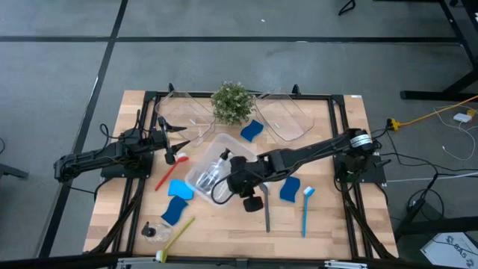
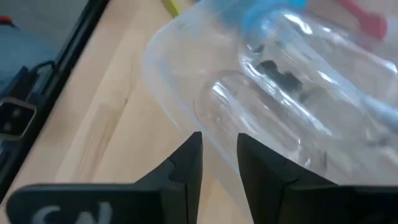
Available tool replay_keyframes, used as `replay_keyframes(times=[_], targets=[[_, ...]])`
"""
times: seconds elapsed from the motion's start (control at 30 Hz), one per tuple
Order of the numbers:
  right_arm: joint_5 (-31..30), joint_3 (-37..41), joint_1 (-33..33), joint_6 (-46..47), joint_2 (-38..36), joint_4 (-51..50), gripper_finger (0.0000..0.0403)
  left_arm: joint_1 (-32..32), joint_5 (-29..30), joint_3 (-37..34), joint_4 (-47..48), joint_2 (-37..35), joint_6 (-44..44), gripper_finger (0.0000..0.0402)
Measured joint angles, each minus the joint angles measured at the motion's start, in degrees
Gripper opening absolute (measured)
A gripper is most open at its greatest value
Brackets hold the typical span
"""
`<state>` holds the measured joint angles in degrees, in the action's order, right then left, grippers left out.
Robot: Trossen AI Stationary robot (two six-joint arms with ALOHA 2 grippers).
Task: Pick & Place Kitchen Sink Supplies
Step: Adjust the white bin, then put the liquid dispenser bottle into the white bin
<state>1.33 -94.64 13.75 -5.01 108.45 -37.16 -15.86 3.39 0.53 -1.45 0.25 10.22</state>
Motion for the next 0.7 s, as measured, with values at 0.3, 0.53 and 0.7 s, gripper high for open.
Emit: replay_keyframes(times=[0.3, 0.53, 0.7], targets=[[-0.44, 19.52, -1.97, 3.75, -17.22, 8.75, 0.01, 0.0, -0.95, 0.0, -0.47, -0.01, -7.26, 0.0251], [-0.18, 29.12, -1.83, -1.64, -29.8, 17.92, 0.01, 0.0, -1.78, -0.01, -5.65, -0.01, -22.4, 0.0251], [-0.28, 31.58, -1.9, -4.91, -35.68, 17.45, 0.01, 0.0, -3.93, 0.0, -9.92, 0.0, -32.72, 0.0251]])
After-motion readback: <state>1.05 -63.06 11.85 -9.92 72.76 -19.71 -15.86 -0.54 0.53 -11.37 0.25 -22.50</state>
